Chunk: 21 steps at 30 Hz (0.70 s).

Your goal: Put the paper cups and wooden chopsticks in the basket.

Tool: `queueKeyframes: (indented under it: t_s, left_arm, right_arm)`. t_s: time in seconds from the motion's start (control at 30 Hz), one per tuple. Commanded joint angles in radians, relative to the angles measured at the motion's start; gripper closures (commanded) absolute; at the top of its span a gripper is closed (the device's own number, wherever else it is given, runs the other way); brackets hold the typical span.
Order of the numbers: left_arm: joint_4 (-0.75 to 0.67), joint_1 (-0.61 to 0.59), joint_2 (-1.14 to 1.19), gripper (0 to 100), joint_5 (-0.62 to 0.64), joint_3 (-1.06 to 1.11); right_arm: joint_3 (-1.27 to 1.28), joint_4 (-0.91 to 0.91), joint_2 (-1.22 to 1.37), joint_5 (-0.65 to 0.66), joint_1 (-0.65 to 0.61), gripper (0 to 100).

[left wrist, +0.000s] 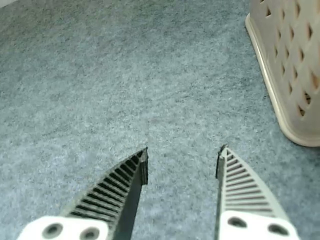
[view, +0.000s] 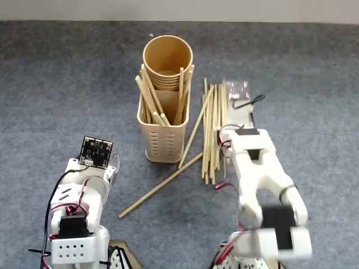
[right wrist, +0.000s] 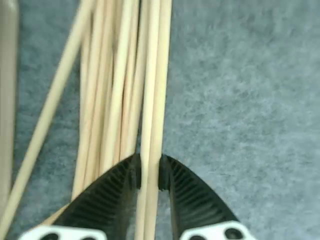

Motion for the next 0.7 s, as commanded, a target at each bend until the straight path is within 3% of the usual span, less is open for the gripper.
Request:
queueKeyframes:
  t_s: [0.0, 0.23, 0.53, 0.67]
  left_arm:
    - [-0.003, 0.004, -0.015, 75, -0.008, 0.019]
    - [-0.005, 0.004, -0.012, 75, -0.008, 0.019]
    - [0.0, 0.008, -0.007, 75, -0.008, 0.019]
    - [0.0, 0.004, -0.007, 75, -0.008, 0.019]
  right_arm:
    - [-0.036, -0.005, -0.366, 0.005, 0.018, 99.3]
    - [-0.193, -0.081, -0.835, 0.008, -0.105, 99.3]
    - [-0.262, -0.248, -0.816, 0.002, -0.311, 99.3]
    - [-0.203, -0.315, -0.737, -0.117, -0.346, 99.3]
